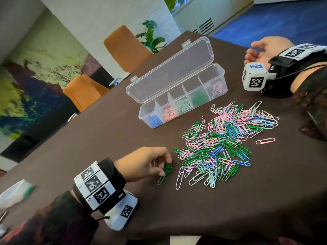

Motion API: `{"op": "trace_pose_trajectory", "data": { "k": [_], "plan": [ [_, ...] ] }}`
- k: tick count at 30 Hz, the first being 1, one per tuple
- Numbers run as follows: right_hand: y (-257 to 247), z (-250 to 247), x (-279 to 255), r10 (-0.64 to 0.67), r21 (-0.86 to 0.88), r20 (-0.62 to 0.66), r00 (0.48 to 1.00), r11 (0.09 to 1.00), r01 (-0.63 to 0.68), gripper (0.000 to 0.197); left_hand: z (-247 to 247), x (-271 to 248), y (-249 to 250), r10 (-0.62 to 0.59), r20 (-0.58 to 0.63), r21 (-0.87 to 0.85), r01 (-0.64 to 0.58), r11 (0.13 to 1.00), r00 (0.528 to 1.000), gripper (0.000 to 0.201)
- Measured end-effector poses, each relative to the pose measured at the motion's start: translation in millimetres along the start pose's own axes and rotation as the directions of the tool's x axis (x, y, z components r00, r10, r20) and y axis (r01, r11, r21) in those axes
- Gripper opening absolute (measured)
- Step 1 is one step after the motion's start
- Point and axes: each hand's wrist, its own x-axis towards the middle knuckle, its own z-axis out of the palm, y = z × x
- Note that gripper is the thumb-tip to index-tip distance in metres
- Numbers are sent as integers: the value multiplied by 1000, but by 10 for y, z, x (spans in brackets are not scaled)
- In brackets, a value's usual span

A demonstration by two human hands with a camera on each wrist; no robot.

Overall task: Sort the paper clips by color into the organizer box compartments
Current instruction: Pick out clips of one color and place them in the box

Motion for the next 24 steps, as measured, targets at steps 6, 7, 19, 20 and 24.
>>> {"op": "trace_pose_trajectory", "data": {
  "k": [6, 7, 19, 20, 24],
  "plan": [
    [-4, -28, 64, 14, -19, 18, 1000, 1000, -14, 12, -47, 21, -63, 16, 40, -30, -15, 999, 999, 38],
    [-3, -30, 72, 12, -19, 14, 1000, 1000, -11, 13, -46, 30, -69, 18, 47, -9, -17, 1000, 999, 40],
    [15, -39, 114, -12, 11, 23, 1000, 1000, 12, 13, -99, 232, -94, -56, 67, 133, 47, 990, 996, 27],
    [17, -37, 113, -10, 13, 23, 1000, 1000, 10, 13, -112, 242, -115, -66, 76, 110, 57, 992, 995, 25],
    [16, -30, 114, -5, 24, 11, 1000, 1000, 4, 15, -201, 238, -172, -72, 107, -1, 73, 997, 992, 19]
  ]
}}
